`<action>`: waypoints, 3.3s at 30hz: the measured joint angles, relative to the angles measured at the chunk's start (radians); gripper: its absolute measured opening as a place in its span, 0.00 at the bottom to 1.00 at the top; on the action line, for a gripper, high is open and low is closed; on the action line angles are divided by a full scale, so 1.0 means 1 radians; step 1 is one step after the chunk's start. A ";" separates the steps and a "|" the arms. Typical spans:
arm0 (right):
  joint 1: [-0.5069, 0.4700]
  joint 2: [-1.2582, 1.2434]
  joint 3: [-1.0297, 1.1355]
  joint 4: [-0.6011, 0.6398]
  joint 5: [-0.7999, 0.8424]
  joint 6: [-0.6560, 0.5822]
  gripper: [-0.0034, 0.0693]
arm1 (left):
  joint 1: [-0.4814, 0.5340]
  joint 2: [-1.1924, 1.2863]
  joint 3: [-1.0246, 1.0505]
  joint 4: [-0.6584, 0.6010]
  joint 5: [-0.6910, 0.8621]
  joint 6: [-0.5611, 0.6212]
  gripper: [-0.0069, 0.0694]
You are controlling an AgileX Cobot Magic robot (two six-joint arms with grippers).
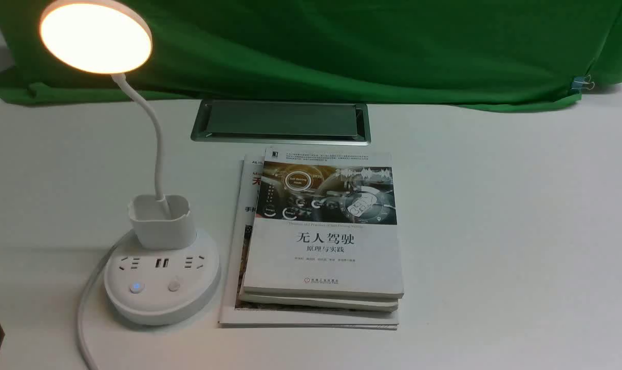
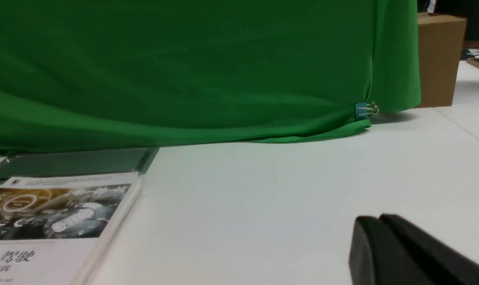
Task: Turn off the desk lamp on the white desktop by hand.
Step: 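Press the power button on the round power strip under the lamp with the left gripper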
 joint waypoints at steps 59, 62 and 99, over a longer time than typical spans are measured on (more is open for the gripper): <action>0.000 0.000 0.000 0.000 0.001 0.000 0.10 | 0.000 1.076 -0.765 -0.273 0.436 -0.004 0.35; 0.000 0.000 0.000 0.000 0.001 0.000 0.10 | -0.028 1.186 -0.792 -0.315 0.491 0.072 0.30; 0.000 0.000 0.000 0.000 0.001 0.000 0.10 | -0.379 1.623 -1.007 0.087 0.441 -0.200 0.11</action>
